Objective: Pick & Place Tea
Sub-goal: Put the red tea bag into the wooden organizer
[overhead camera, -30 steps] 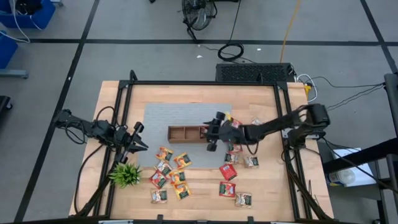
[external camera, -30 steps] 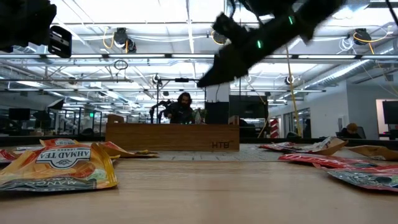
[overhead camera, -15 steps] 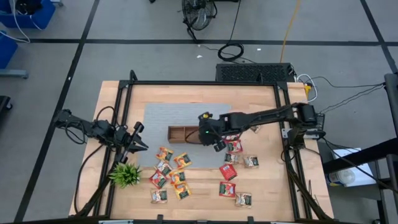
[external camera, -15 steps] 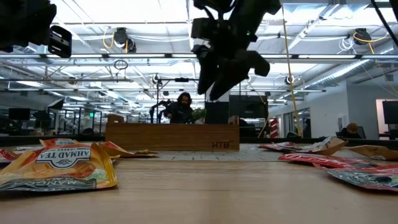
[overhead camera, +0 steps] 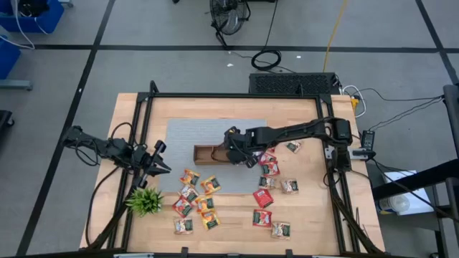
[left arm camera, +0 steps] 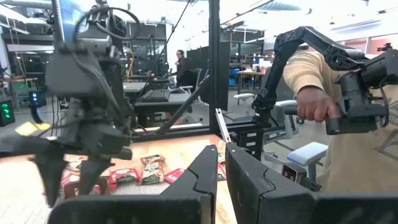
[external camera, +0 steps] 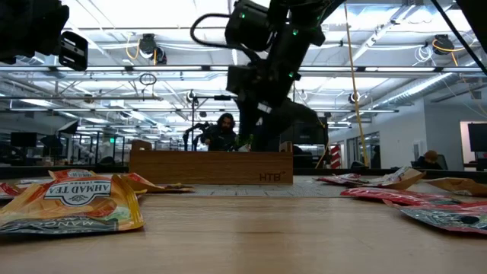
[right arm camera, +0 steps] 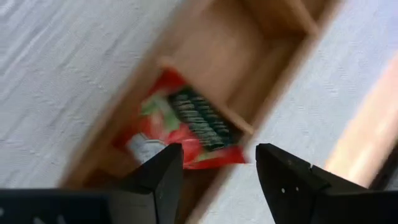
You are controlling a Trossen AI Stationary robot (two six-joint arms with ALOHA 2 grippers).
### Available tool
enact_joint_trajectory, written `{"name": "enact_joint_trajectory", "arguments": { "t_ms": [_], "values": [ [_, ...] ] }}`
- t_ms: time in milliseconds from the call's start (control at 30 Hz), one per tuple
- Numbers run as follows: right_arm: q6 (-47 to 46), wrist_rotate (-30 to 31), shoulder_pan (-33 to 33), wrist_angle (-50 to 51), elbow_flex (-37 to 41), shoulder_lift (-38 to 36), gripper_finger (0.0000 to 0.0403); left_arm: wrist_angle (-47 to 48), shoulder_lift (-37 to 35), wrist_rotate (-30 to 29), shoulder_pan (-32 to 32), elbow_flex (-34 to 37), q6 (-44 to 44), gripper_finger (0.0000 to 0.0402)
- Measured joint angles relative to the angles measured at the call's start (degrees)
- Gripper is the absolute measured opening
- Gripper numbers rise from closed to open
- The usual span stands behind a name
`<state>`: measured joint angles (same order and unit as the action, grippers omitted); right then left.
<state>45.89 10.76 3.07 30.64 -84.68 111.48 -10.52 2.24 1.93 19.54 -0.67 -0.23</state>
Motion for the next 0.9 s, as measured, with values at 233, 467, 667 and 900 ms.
{"name": "enact_joint_trajectory", "arguments": {
  "t_ms": [233, 467, 667, 900],
  "values": [
    [0.05, -0.81, 0.30, 0.33, 0.00, 0.09, 0.0185, -0.02, 0.00, -0.02, -0.01, 0.00, 0.00, 0.0035],
    [0.20, -2.03, 0.33, -0.73, -0.08, 1.58, 0.0185, 0.00, 0.00, -0.01, -0.01, 0.00, 0.00, 0.0035],
    [0.31, -1.97, 0.35, 0.04, 0.04, 1.92, 0.0184, 0.01, 0.00, 0.00, -0.01, 0.00, 0.00, 0.0035],
    [-0.17, -1.79, 0.33, 1.14, 0.00, 1.92, 0.0125, 0.00, -0.02, -0.02, 0.01, 0.00, 0.00, 0.0035]
  ]
}}
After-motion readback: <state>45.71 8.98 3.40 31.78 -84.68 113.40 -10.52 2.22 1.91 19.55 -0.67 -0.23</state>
